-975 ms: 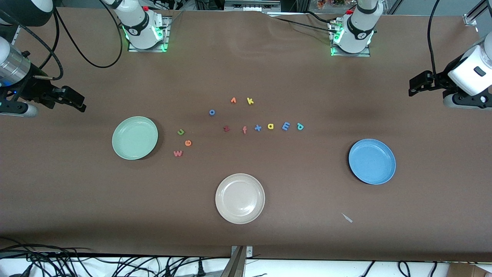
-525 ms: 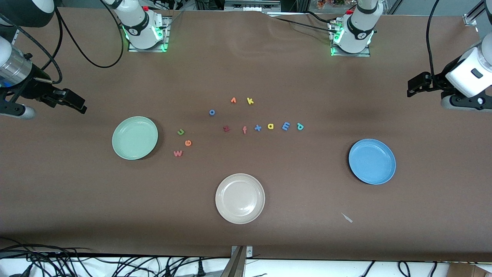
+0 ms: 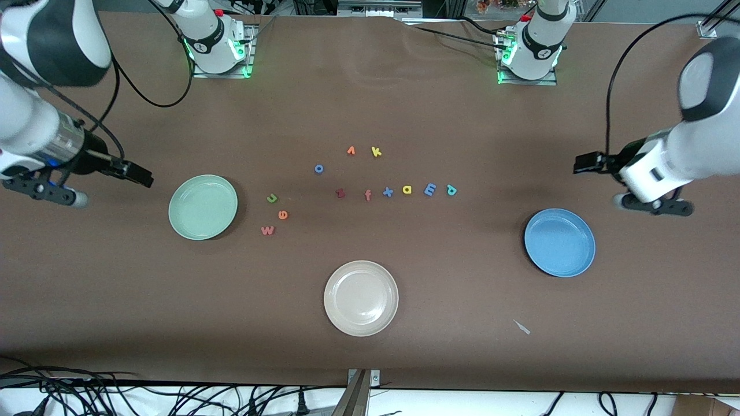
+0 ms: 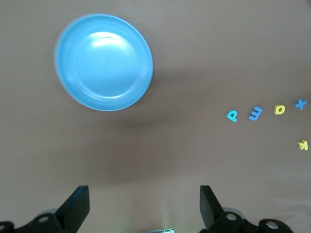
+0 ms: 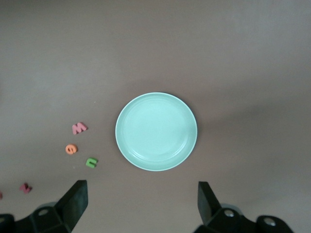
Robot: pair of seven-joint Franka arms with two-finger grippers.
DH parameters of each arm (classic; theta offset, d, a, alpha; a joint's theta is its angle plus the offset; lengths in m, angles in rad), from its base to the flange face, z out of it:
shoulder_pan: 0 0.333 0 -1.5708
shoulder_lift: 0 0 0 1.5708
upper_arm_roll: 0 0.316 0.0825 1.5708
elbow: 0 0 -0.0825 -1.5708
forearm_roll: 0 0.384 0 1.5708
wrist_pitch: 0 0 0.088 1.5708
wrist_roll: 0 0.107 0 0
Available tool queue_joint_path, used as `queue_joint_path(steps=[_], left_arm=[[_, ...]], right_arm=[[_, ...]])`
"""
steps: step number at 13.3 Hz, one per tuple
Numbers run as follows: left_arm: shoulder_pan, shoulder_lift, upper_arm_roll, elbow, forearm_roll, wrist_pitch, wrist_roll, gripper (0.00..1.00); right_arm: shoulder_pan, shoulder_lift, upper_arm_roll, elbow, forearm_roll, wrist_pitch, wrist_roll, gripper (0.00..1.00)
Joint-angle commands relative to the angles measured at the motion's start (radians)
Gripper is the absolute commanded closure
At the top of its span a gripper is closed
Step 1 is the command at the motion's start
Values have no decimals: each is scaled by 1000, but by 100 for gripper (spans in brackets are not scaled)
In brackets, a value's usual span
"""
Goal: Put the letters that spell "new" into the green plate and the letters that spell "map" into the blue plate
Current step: 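Reach the right gripper to the W while the left gripper nears the P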
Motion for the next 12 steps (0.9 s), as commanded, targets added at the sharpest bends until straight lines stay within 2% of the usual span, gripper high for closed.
queue_joint_path(steps=[1, 5, 7, 9, 12], left_arm=[[-97, 66, -2, 38, -3, 7, -35, 0], [-199, 119, -2, 3, -9, 127, -220, 0], [-229, 118, -4, -58, -15, 209, -269, 0], [-258, 118, -4, -131, -15, 300, -337, 0], [-297, 115, -4, -234, -15, 444, -366, 0]], right_arm=[[48, 68, -1, 13, -5, 33, 186, 0], [136, 193, -1, 12, -17, 153, 534, 0], [173, 244, -2, 10, -21, 167, 653, 0], [196, 293, -1, 12, -33, 200, 684, 0], [237, 353, -7, 8, -28, 300, 840, 0]])
